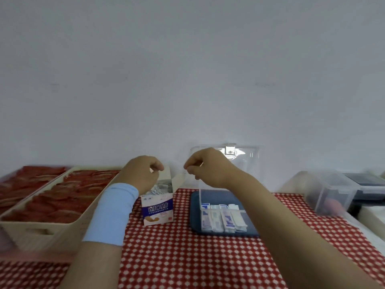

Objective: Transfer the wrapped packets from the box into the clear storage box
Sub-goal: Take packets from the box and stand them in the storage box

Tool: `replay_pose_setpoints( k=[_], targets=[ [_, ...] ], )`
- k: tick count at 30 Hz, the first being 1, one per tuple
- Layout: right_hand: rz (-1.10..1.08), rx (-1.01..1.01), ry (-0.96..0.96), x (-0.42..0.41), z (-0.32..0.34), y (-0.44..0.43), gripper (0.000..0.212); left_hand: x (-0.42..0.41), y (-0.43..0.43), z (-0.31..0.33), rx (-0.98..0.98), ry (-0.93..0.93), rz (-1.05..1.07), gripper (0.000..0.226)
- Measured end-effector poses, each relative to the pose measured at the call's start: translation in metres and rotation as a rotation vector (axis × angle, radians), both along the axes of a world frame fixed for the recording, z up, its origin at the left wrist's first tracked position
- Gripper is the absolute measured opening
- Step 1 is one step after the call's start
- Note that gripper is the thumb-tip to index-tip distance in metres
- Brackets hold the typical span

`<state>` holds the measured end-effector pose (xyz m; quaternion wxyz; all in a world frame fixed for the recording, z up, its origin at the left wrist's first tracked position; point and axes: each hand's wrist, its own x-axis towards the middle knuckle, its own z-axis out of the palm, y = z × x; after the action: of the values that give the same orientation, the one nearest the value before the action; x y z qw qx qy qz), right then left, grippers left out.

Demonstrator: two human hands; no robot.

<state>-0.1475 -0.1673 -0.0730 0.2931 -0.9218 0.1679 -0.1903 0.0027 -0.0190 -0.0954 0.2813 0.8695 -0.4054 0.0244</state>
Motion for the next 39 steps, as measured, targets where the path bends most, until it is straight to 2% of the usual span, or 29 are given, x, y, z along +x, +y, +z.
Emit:
replay_pose_setpoints(
  k=[4,6,13,15,23,26,28,30,35,39],
  targets=[
    [0.057,-0.132,0.027,0.030,-0.014,0.019,0.018,0.010,0.016,-0.021,0.074,-0.001,0.042,0.015],
    [0.081,-0.196,0.079,0.044,-0.021,0.027,0.019,0.011,0.019,-0.029,0.096,-0.003,0.047,0.020],
    [-0.019,-0.572,0.279,0.082,-0.046,0.035,0.024,0.014,0.024,-0.036,-0.002,0.029,0.006,0.033],
    [-0.052,-0.618,0.294,0.090,-0.052,0.035,0.022,0.016,0.024,-0.036,-0.013,0.038,-0.003,0.034],
    [-0.090,-0.628,0.233,0.092,-0.056,0.033,0.021,0.020,0.024,-0.034,-0.011,0.084,-0.033,0.035],
    [-0.143,-0.611,0.087,0.086,-0.056,0.030,0.020,0.022,0.023,-0.035,-0.029,0.078,-0.048,0.036],
    [-0.154,-0.519,-0.037,0.082,-0.058,0.027,0.019,0.021,0.021,-0.036,-0.044,0.067,-0.052,0.035],
    [-0.113,-0.353,-0.085,0.082,-0.059,0.026,0.016,0.022,0.019,-0.037,-0.045,0.052,-0.037,0.031],
    [-0.039,-0.252,0.042,0.081,-0.062,0.016,0.016,0.024,0.015,-0.041,-0.068,0.052,-0.028,0.024],
    [-0.079,-0.096,-0.168,0.077,-0.054,0.010,0.013,0.024,0.014,-0.040,-0.158,0.116,-0.039,0.028]
  ],
)
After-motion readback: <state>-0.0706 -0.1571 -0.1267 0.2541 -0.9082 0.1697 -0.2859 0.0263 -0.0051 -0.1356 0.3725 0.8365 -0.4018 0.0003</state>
